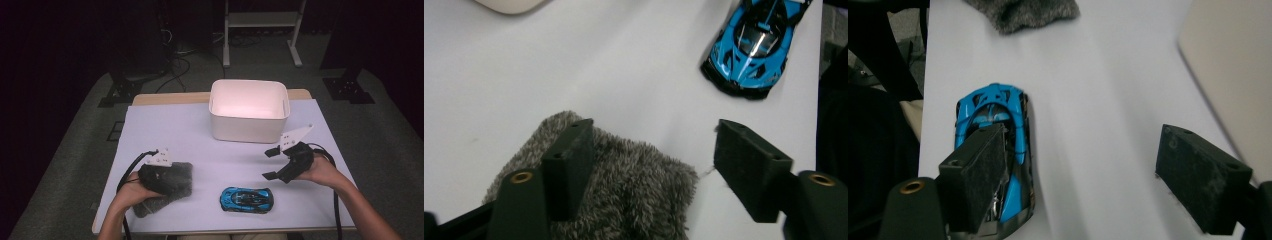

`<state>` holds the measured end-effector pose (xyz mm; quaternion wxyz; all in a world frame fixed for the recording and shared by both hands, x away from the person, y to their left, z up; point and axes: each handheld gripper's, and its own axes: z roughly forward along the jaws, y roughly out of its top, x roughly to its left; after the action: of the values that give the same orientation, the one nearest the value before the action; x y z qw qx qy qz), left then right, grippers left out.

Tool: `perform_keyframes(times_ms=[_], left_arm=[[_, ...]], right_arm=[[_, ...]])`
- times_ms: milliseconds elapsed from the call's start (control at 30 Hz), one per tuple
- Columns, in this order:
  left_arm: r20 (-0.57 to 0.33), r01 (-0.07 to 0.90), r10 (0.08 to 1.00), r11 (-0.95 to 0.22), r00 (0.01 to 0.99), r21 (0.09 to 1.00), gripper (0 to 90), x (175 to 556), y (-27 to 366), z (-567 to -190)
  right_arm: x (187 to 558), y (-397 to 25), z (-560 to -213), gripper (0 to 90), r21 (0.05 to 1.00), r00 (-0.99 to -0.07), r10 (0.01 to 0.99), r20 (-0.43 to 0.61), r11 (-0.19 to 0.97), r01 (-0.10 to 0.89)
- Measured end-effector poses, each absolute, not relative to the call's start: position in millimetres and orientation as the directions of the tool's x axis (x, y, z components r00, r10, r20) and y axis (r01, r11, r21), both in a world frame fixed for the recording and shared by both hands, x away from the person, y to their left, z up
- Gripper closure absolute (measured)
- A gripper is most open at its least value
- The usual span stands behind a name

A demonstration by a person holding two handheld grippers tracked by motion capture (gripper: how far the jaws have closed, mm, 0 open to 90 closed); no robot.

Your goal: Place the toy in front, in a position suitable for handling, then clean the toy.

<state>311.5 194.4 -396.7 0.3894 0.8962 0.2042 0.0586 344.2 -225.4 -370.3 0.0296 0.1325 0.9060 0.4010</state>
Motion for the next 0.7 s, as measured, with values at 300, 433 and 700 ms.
perform_keyframes(times_ms=[300, 433, 700], left_arm=[[-0.026, 0.300, 0.417, -0.608, 0.909, 0.735, 20.1, 303, 194, -395], [-0.033, 0.308, 0.429, -0.591, 0.903, 0.746, 19.2, 301, 199, -393], [-0.022, 0.305, 0.440, -0.585, 0.898, 0.751, 18.1, 299, 203, -391]], right_arm=[[368, -213, -348, 19.4, 0.737, -0.969, 0.242, 0.039, 0.648, 0.192], [372, -206, -341, 19.4, 0.740, -0.971, 0.235, 0.037, 0.647, 0.185], [376, -198, -341, 19.4, 0.729, -0.974, 0.224, 0.034, 0.661, 0.178]])
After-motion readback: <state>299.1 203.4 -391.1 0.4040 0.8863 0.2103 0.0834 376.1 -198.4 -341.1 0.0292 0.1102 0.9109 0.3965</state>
